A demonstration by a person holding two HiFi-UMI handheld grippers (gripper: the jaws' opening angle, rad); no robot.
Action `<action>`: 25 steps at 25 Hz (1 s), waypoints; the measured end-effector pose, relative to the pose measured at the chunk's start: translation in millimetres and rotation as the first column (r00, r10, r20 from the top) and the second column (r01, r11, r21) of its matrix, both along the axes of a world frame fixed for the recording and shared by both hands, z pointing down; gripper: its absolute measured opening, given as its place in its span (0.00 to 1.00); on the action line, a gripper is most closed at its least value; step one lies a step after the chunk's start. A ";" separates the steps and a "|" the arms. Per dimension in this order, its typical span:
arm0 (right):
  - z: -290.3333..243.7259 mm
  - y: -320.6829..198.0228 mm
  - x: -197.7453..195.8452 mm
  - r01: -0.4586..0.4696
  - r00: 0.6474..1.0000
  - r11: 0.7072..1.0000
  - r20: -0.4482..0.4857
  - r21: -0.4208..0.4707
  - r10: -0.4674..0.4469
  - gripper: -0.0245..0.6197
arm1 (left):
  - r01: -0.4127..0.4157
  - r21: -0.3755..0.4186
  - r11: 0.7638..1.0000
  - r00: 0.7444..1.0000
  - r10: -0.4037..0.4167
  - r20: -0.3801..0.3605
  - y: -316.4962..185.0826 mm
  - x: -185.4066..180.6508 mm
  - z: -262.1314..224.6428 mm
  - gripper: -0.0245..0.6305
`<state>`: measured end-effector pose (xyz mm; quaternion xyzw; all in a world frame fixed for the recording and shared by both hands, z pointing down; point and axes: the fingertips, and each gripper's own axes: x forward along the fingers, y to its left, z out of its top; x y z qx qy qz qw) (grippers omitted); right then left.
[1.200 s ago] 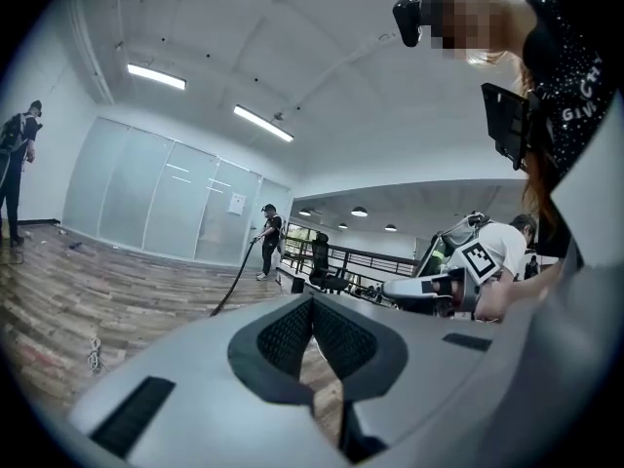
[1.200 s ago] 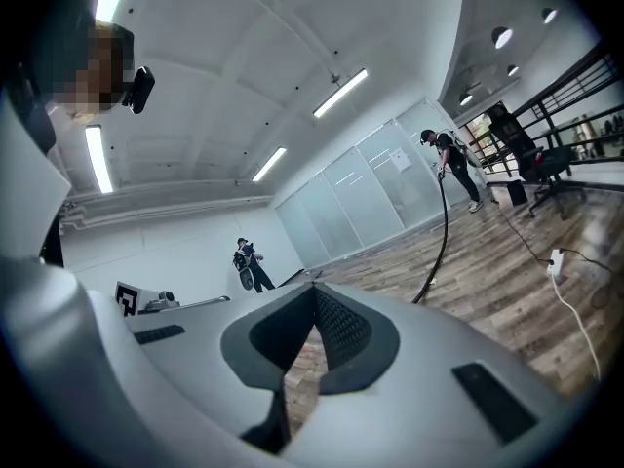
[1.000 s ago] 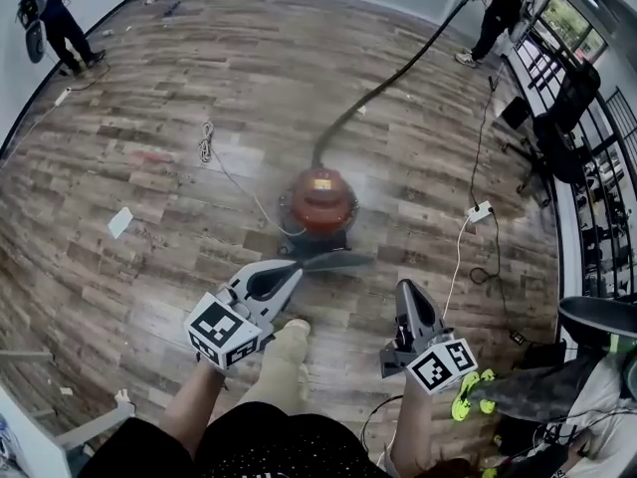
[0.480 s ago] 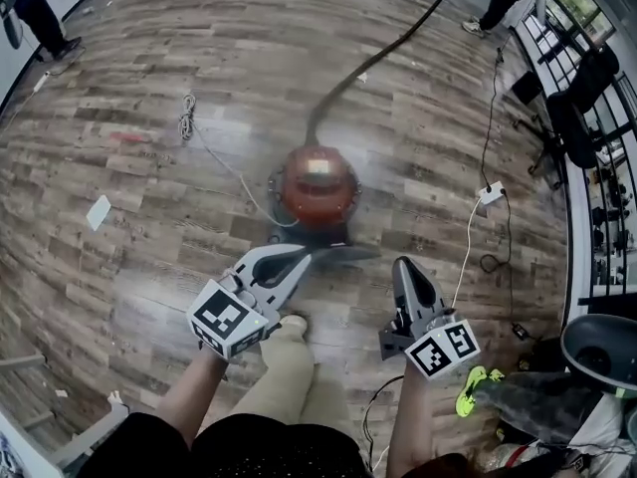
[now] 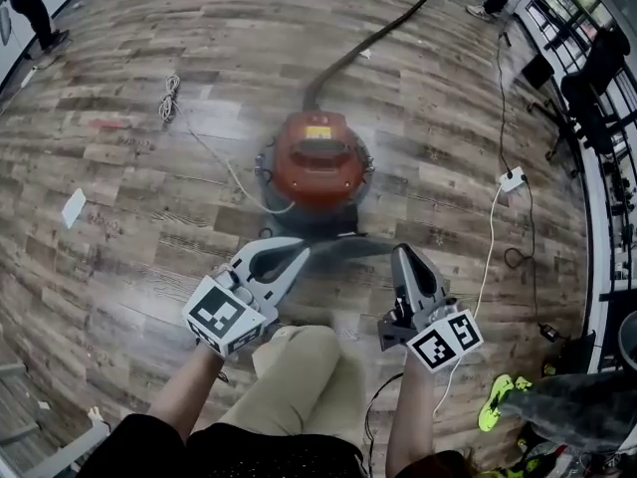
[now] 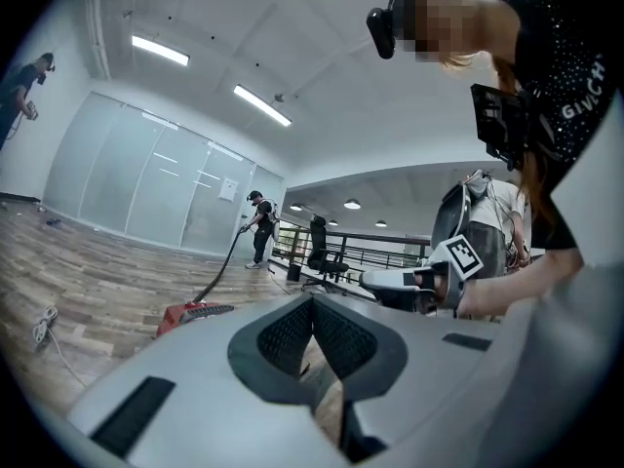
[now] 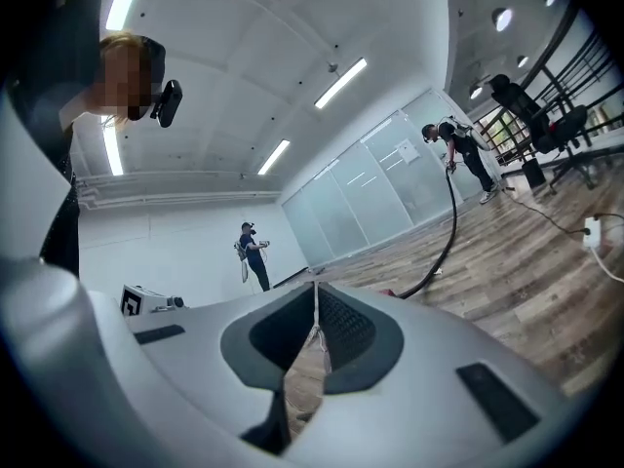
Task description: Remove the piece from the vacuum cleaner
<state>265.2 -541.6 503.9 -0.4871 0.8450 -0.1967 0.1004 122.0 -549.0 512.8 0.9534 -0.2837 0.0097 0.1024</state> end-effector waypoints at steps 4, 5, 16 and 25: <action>68.1 -7.5 12.0 -0.016 1.000 0.999 0.006 0.045 0.015 0.05 | 0.007 0.027 1.000 1.000 -0.006 -0.019 -10.9 9.4 72.5 0.05; 82.6 -9.1 12.9 -0.010 1.000 0.998 0.005 0.058 0.010 0.05 | 0.013 0.037 0.999 1.000 -0.013 -0.021 -13.7 10.7 86.0 0.05; 159.5 -16.6 47.6 -0.057 0.987 0.994 -0.144 0.092 0.070 0.45 | 0.078 0.067 0.995 0.997 -0.077 -0.004 -29.9 14.7 169.7 0.29; 216.2 -40.2 94.8 -0.046 0.956 0.999 -0.289 -0.004 0.043 0.48 | -0.014 -0.034 0.999 0.996 0.016 0.084 -18.5 19.3 226.6 0.42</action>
